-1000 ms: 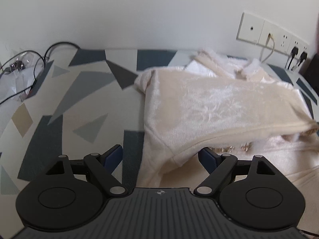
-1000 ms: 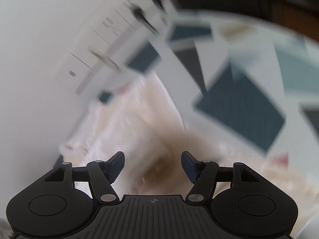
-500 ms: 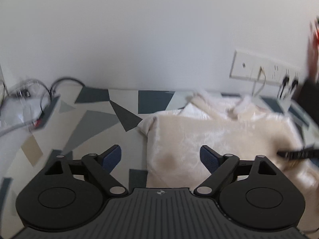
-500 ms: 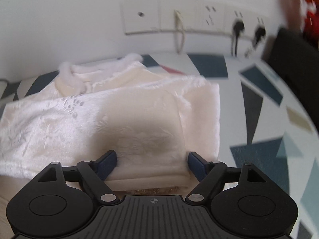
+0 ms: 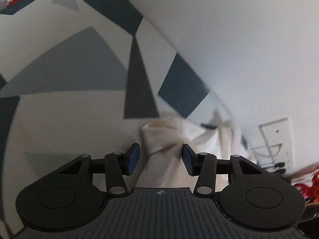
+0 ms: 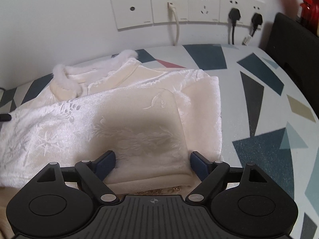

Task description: Fold clothes

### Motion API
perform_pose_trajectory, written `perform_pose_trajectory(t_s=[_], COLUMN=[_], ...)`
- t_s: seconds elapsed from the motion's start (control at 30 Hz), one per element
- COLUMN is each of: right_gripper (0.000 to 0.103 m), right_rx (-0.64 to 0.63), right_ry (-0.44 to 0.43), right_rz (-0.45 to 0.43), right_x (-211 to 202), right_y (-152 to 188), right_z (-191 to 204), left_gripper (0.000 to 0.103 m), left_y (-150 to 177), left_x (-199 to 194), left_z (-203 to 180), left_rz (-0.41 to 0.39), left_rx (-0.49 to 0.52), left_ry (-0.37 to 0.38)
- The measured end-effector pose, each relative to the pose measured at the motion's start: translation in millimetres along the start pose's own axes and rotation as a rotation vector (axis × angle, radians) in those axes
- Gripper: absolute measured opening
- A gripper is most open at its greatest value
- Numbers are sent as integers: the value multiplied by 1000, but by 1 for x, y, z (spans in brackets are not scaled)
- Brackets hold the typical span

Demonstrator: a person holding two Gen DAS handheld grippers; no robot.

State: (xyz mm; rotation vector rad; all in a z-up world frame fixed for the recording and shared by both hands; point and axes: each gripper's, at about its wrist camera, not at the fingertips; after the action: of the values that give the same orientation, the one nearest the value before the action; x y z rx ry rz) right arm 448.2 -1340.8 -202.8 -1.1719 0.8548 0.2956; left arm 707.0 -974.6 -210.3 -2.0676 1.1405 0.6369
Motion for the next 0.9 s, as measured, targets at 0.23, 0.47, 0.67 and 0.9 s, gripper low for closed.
perform_pose_trajectory(t_s=[0.23, 0.47, 0.67, 0.9], right_gripper=[86, 86, 89, 98], right_rx=[82, 12, -39, -93], right_ry=[-49, -85, -48, -30], right_rz=[-63, -22, -9, 8], right_x=[-18, 0, 10, 16], right_y=[-23, -26, -16, -9], right_z=[10, 36, 44, 44], left_gripper=[12, 8, 49, 80], left_y=[-6, -6, 10, 58], left_x=[19, 12, -4, -45], left_z=[-8, -31, -37, -50], left_rz=[-7, -87, -177, -246], left_rx=[-20, 151, 295, 614], left_ry=[15, 7, -145, -206])
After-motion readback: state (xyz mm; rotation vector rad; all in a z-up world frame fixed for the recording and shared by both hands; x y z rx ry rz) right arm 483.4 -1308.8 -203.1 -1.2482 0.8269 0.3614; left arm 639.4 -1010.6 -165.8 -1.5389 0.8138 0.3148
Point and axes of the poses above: each gripper's, at about its wrist camera, not at the fingertips, and x roughly the way its jaws point, z to its left, y to its underside, and after that the axes turned 9 degrees about -z, right-handed
